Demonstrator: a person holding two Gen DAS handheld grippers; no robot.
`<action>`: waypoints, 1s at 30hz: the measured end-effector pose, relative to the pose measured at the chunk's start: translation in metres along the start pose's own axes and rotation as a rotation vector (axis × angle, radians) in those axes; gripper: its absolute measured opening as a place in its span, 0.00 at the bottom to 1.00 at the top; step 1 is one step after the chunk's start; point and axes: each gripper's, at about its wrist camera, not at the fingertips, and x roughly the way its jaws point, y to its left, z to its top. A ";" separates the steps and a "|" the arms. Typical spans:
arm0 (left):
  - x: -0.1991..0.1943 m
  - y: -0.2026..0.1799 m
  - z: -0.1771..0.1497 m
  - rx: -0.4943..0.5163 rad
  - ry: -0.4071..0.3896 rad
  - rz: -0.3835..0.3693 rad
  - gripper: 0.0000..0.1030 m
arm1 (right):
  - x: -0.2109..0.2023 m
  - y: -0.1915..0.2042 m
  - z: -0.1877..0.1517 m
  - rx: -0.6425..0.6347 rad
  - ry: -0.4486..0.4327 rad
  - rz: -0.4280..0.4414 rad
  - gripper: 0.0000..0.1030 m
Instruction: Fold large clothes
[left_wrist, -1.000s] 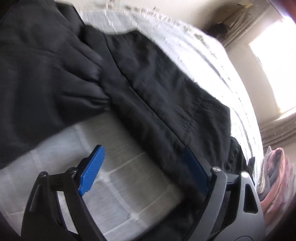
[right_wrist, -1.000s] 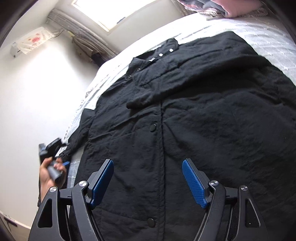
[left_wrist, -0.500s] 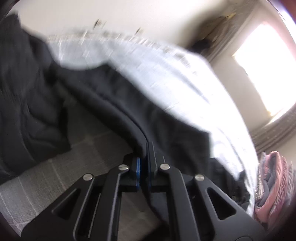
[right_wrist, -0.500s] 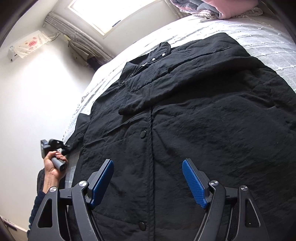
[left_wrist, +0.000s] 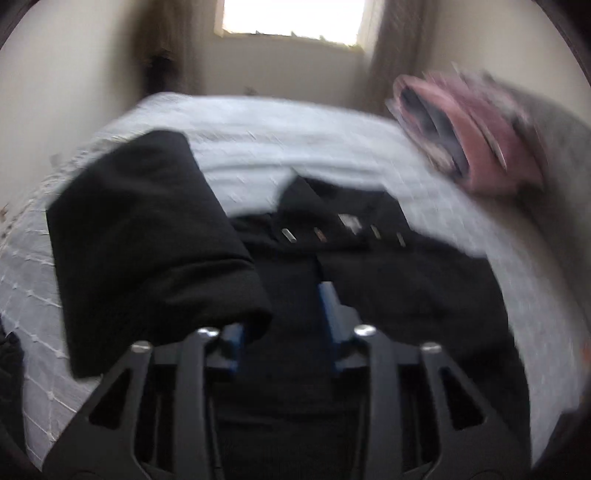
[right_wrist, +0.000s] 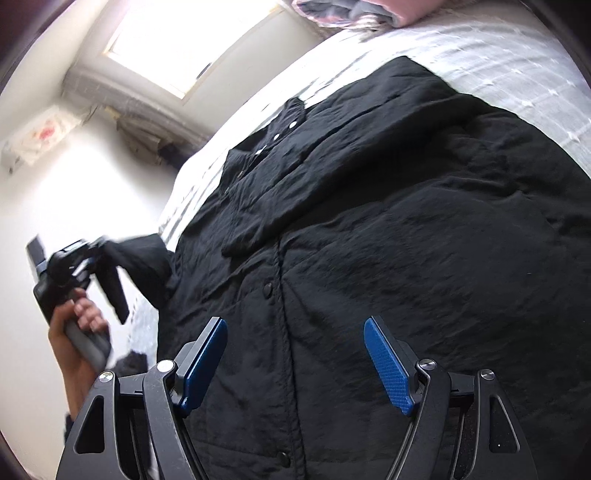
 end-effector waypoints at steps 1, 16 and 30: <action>0.021 -0.027 -0.017 0.078 0.088 -0.009 0.60 | -0.002 -0.004 0.001 0.014 -0.003 0.000 0.76; 0.025 -0.048 -0.041 0.238 0.114 -0.042 0.62 | -0.010 -0.030 0.010 0.143 -0.003 0.033 0.76; 0.102 -0.160 -0.053 0.237 0.200 -0.067 0.67 | -0.022 -0.058 0.019 0.249 -0.054 0.023 0.76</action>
